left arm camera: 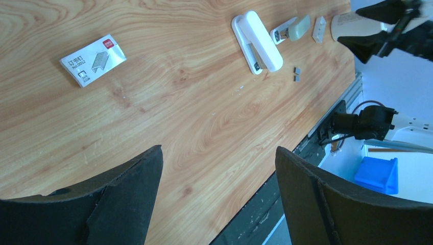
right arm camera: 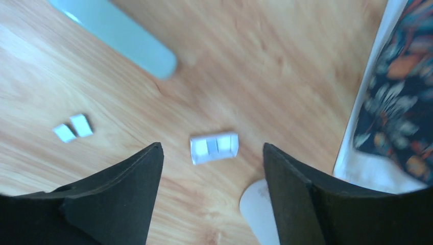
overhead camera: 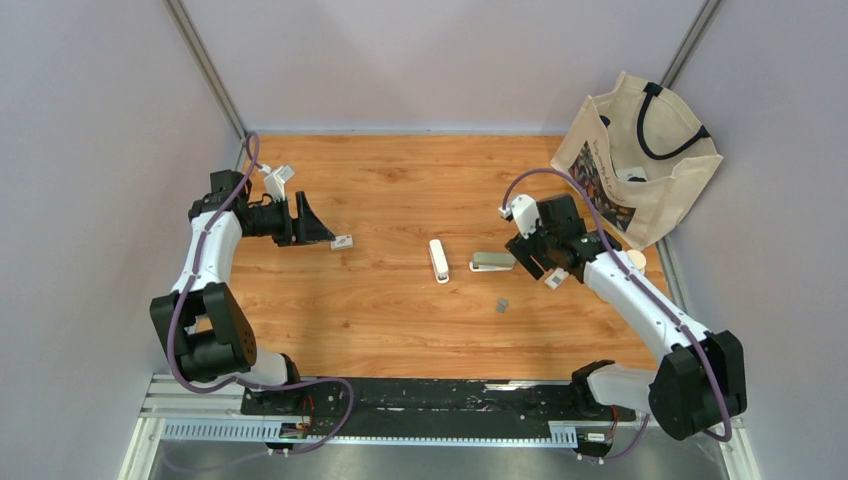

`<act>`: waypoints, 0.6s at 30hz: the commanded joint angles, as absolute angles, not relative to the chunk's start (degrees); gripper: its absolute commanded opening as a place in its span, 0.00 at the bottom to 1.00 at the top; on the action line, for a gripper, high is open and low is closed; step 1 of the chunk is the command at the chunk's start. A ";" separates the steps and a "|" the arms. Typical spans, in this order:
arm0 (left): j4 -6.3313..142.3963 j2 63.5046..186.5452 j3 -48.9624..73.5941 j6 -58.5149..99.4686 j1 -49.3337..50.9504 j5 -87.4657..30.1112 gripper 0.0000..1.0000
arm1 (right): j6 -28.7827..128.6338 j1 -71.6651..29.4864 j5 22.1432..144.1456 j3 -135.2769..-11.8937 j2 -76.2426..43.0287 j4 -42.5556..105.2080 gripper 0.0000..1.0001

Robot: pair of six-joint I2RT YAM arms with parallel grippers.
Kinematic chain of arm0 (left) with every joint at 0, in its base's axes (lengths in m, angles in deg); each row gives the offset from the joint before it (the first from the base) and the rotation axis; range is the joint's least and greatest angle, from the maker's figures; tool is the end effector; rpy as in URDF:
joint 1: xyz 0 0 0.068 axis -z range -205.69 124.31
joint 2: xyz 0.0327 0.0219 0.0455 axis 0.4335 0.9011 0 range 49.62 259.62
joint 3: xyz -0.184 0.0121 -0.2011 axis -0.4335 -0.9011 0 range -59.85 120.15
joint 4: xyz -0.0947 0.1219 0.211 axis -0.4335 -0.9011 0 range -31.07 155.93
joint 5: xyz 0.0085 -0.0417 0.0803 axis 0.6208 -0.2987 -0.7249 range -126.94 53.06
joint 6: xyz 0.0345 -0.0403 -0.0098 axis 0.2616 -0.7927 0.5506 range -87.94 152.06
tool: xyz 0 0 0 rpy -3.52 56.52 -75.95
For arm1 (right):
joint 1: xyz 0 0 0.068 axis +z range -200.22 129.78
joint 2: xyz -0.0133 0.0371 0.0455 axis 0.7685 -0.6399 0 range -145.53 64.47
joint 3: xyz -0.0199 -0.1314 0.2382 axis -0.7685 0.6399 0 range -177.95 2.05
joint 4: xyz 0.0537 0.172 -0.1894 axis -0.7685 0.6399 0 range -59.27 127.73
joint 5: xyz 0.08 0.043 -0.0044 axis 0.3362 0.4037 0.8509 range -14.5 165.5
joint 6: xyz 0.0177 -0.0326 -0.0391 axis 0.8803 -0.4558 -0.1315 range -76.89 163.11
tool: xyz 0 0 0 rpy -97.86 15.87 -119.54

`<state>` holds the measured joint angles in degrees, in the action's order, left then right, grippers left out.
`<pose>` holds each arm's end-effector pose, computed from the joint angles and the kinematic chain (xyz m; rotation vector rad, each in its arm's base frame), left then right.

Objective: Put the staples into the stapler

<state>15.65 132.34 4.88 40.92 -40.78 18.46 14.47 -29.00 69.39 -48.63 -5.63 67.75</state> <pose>0.2711 0.0427 0.2692 0.1093 2.3672 -1.1168 0.2267 0.0839 0.2456 -1.0409 2.3368 -0.1863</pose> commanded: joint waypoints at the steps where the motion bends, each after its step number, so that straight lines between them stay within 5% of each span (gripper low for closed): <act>1: 14.87 129.86 5.45 42.86 -40.81 20.45 0.89 | 11.56 -27.63 82.52 -57.09 -5.39 70.98 0.80; 7: 13.37 126.00 6.41 46.20 -36.69 18.35 0.89 | 6.38 -25.08 84.38 -62.36 -12.06 68.00 0.95; 18: 3.80 122.31 12.48 57.36 -25.96 13.34 0.89 | 0.05 -25.17 92.81 -65.19 -22.01 68.44 0.95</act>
